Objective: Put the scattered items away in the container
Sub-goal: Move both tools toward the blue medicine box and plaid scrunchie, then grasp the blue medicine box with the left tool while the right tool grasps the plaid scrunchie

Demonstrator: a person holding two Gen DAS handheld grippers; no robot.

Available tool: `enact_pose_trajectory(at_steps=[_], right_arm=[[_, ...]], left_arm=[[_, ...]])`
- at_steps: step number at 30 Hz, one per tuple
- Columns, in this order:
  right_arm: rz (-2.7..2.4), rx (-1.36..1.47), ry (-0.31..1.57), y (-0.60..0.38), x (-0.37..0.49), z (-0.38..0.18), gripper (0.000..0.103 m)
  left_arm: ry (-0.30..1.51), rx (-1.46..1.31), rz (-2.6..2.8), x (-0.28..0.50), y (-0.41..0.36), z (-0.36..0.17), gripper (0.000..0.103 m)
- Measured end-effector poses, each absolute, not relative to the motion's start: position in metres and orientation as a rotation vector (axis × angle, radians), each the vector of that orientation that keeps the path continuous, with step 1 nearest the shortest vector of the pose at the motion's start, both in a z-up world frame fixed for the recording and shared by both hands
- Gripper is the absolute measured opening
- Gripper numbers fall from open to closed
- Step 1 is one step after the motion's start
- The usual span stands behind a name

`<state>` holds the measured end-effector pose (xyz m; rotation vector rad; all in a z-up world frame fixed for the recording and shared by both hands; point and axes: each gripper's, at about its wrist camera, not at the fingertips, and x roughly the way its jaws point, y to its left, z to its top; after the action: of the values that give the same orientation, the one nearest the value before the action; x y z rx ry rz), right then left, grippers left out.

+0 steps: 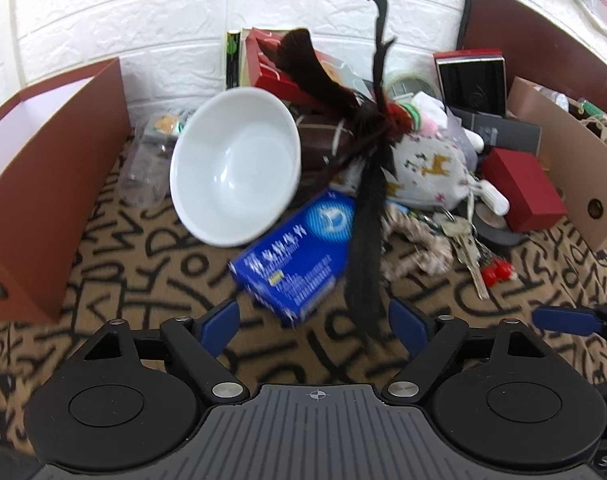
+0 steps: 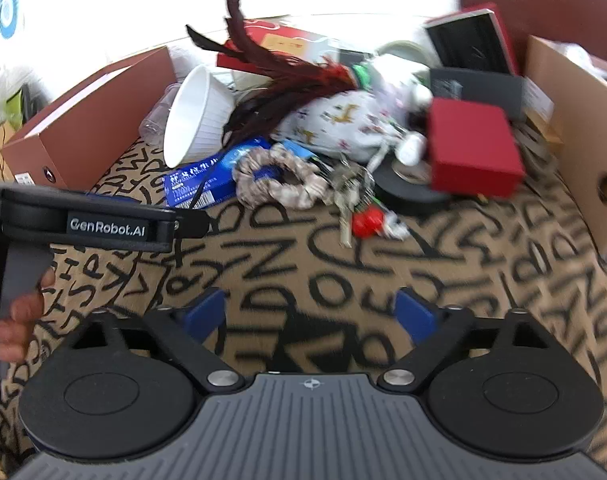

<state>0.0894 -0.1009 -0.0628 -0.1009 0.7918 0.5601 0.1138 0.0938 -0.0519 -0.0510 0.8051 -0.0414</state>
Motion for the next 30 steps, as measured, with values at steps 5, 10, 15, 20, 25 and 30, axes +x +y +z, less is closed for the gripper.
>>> enact_pose_trajectory(at_steps=[5, 10, 15, 20, 25, 30], right_arm=[[0.596, -0.177, 0.741, -0.076, 0.111, -0.065, 0.071], [0.648, -0.294, 0.682, -0.053, 0.125, -0.069, 0.059], [0.674, -0.328, 0.662, -0.04, 0.134, -0.071, 0.05], [0.663, -0.34, 0.669, -0.037, 0.138, -0.074, 0.022], [0.68, -0.231, 0.73, -0.057, 0.134, -0.067, 0.009], [0.677, -0.202, 0.752, -0.085, 0.102, -0.061, 0.009]], left_arm=[[0.83, -0.038, -0.052, 0.135, 0.105, -0.064, 0.088], [0.838, -0.047, -0.06, 0.146, 0.111, -0.074, 0.089], [0.824, -0.048, -0.082, 0.16, 0.109, -0.075, 0.082], [0.806, -0.018, -0.079, 0.159, 0.104, -0.077, 0.072], [0.819, -0.031, -0.113, 0.136, 0.099, -0.073, 0.07], [0.836, -0.031, -0.145, 0.098, 0.085, -0.072, 0.07]])
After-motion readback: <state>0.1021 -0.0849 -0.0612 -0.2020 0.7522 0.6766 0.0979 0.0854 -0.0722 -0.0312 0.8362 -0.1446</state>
